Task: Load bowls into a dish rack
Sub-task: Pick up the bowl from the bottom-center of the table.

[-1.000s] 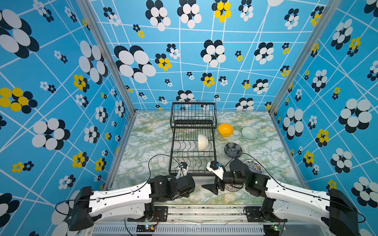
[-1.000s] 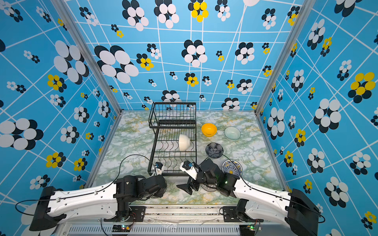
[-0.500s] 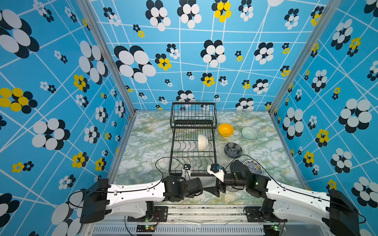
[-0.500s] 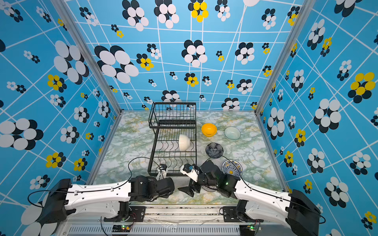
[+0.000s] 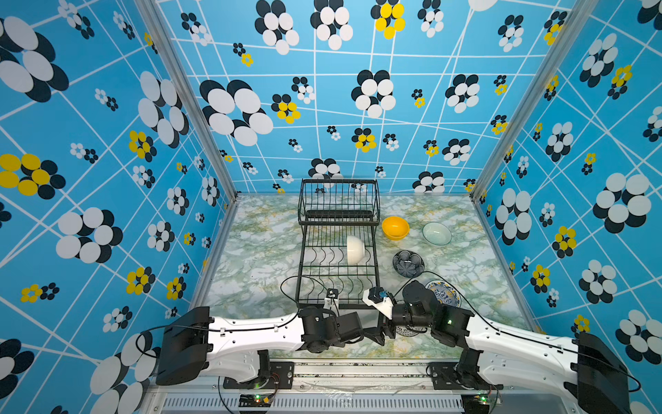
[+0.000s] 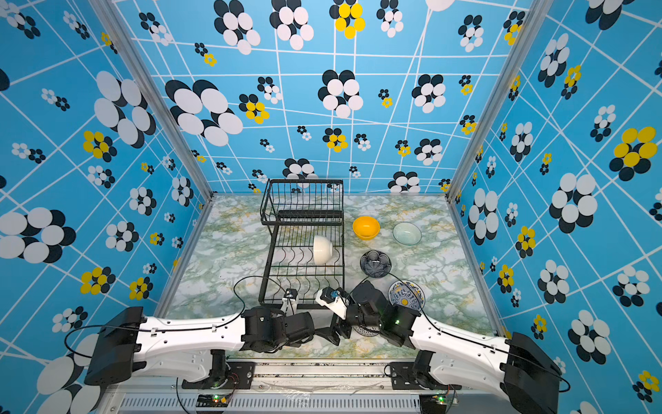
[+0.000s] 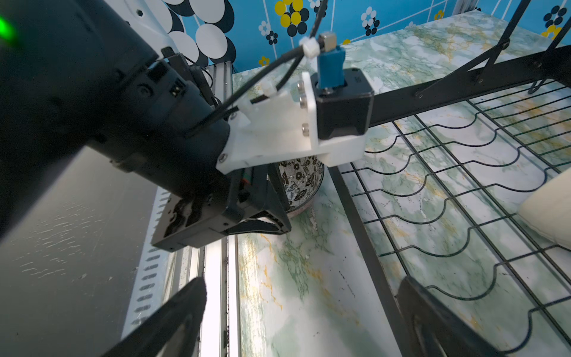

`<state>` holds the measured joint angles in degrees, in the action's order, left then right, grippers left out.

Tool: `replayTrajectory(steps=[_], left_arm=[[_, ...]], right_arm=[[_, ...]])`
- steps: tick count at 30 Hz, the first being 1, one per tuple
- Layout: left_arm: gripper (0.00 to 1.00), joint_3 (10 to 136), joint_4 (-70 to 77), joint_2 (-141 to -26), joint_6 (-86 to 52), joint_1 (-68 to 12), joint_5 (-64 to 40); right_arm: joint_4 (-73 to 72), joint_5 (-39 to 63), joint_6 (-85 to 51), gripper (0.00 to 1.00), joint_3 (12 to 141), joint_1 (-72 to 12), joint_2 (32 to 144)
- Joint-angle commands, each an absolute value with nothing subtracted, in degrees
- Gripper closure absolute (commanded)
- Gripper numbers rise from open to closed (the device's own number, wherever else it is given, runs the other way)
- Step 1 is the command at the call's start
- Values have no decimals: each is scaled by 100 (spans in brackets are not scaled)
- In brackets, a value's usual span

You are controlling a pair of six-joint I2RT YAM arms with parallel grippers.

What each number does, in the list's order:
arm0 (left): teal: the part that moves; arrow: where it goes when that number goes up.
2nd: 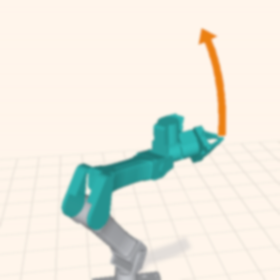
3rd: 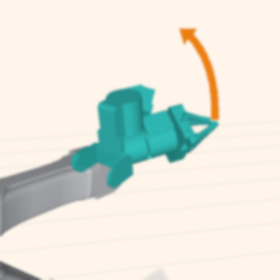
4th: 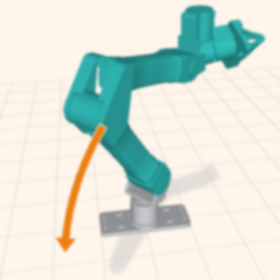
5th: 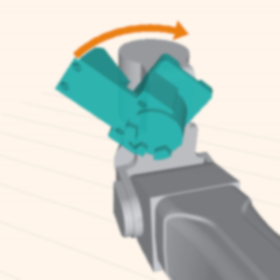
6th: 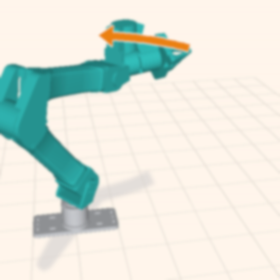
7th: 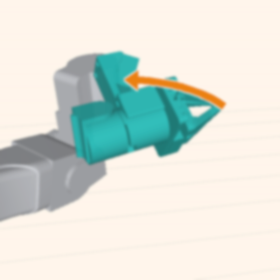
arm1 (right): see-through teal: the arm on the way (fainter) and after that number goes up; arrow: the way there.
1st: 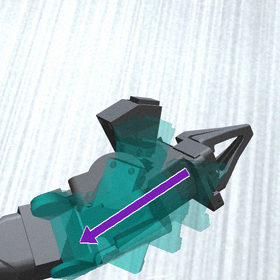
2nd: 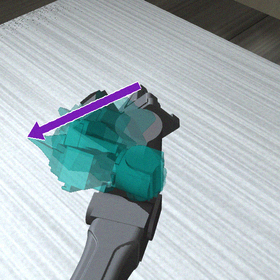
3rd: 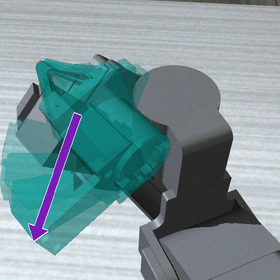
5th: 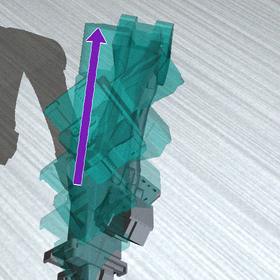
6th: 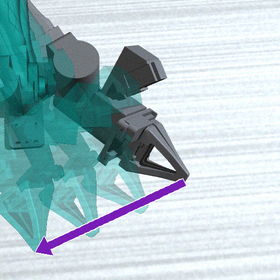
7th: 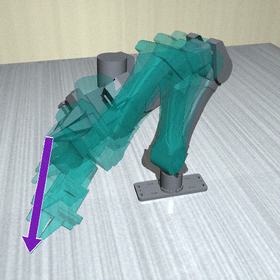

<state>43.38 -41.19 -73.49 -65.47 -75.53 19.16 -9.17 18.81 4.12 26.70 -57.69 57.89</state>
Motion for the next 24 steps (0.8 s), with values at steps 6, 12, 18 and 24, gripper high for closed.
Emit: replayTrajectory(steps=[6,12,18,24], left_arm=[[75,4631,-4557,-7648,-6732,-7620,2150],[79,4616,-4621,-7744,-6789,-7620,2176],[80,4540,-4731,-7682,-6829,-7615,2231],[84,4461,-4707,-7660,-6794,-7612,2239]], right_arm=[[-910,2046,435,0,2646,-5792,5731],[-914,2048,438,0,2654,-5792,5749],[-925,2039,431,0,2646,-5791,5757],[-923,2039,431,0,2668,-5788,5748]])
